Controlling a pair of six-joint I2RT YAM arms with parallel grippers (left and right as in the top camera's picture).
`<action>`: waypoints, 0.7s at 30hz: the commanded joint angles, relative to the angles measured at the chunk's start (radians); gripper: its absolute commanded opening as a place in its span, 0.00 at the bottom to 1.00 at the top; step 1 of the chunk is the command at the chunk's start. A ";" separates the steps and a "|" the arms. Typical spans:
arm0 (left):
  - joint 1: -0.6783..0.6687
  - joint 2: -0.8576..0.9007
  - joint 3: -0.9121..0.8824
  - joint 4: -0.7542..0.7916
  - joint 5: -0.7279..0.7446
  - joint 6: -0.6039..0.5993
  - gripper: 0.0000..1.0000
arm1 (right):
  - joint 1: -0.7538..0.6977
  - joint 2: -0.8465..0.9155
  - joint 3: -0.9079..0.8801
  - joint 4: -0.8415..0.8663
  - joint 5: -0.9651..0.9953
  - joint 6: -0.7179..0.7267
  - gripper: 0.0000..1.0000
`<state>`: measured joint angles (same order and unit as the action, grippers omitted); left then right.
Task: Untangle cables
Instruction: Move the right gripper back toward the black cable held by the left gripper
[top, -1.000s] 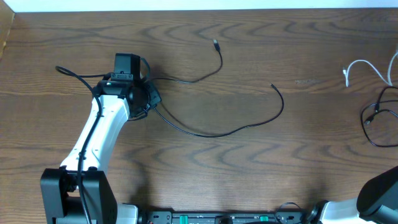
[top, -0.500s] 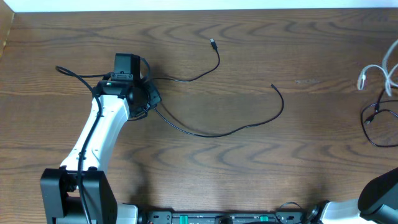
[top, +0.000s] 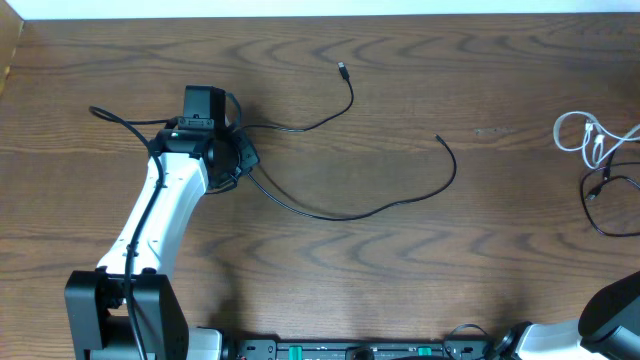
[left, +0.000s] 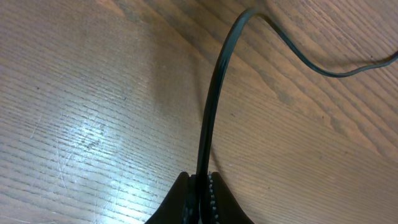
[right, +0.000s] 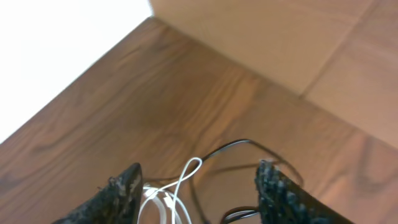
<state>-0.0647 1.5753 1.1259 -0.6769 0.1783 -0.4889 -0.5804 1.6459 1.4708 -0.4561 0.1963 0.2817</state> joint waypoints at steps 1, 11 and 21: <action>0.000 -0.001 -0.008 -0.003 -0.006 0.017 0.08 | 0.000 0.010 0.005 -0.002 -0.175 0.010 0.57; 0.000 -0.001 -0.008 0.056 0.123 0.030 0.08 | 0.105 0.010 0.005 -0.127 -0.520 -0.069 0.59; -0.082 -0.001 -0.008 0.145 0.462 0.266 0.07 | 0.356 0.049 0.000 -0.401 -0.529 -0.234 0.67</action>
<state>-0.1116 1.5757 1.1244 -0.5304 0.5114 -0.3363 -0.2779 1.6596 1.4708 -0.8227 -0.3035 0.1223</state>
